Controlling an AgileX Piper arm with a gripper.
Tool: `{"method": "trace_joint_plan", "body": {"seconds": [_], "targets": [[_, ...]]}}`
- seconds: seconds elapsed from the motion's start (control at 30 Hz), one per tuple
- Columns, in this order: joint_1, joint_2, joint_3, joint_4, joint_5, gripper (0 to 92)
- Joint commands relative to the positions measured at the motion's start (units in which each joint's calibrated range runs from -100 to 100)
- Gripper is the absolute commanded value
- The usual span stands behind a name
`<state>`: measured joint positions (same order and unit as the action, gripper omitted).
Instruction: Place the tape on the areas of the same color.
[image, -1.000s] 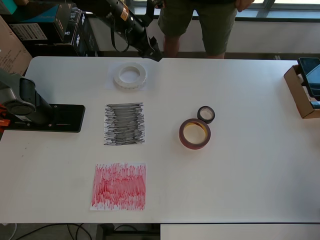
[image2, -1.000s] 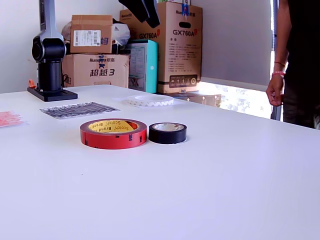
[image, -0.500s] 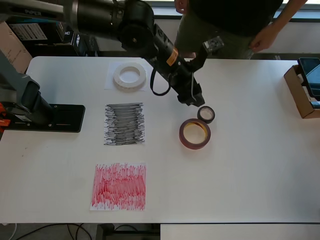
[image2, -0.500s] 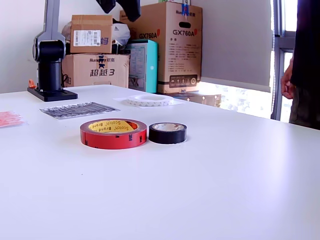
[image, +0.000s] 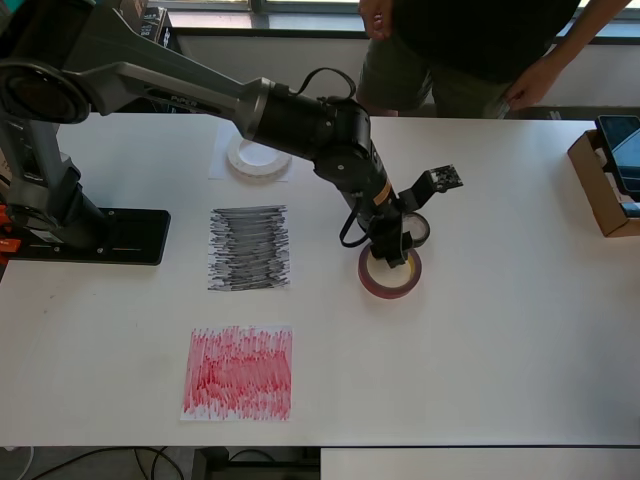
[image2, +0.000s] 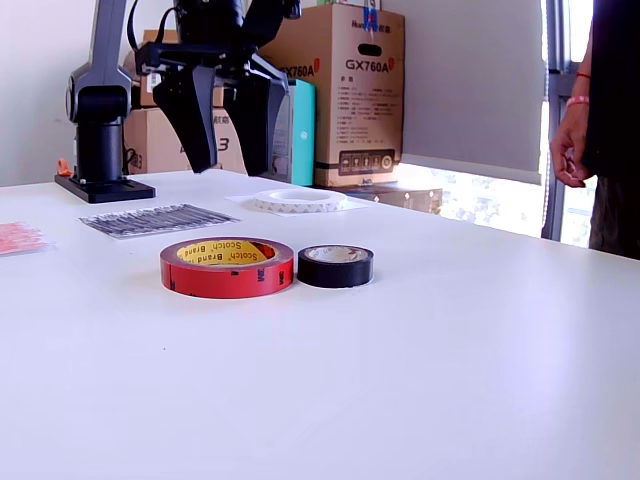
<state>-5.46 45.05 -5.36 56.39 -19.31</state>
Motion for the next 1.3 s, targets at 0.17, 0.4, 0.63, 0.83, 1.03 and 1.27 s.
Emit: {"method": "trace_joint_plan", "body": {"seconds": [0.17,0.4,0.63,0.83,1.03,1.27], "targets": [[3.9,4.16,0.5,3.39,0.41,67.7],[4.29,4.25,0.59,5.08,0.9,67.7],[1.85,3.78,-0.04,5.08,0.9,67.7],[0.66,3.5,-0.04,5.08,0.9,67.7],[0.43,4.25,0.32,5.08,0.82,67.7],[-1.31,4.25,0.32,5.08,0.9,67.7]]}}
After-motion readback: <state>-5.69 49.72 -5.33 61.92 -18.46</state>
